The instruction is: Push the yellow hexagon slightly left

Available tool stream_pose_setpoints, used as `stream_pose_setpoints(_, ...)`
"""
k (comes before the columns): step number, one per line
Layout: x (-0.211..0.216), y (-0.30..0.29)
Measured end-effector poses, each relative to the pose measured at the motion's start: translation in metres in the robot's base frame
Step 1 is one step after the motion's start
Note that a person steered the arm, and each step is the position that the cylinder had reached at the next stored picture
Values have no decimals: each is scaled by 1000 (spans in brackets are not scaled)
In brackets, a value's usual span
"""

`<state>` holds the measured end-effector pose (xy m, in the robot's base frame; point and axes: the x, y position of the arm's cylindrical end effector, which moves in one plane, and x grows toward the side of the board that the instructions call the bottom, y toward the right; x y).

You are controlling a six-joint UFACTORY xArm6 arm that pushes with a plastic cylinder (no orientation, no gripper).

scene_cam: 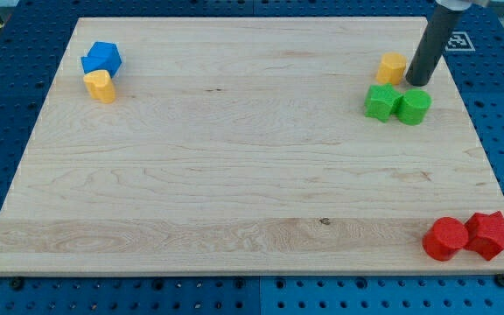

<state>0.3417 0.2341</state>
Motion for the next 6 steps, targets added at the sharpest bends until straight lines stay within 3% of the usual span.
stream_pose_setpoints(4,-12,-57)
stream_pose_setpoints(6,-12,-33)
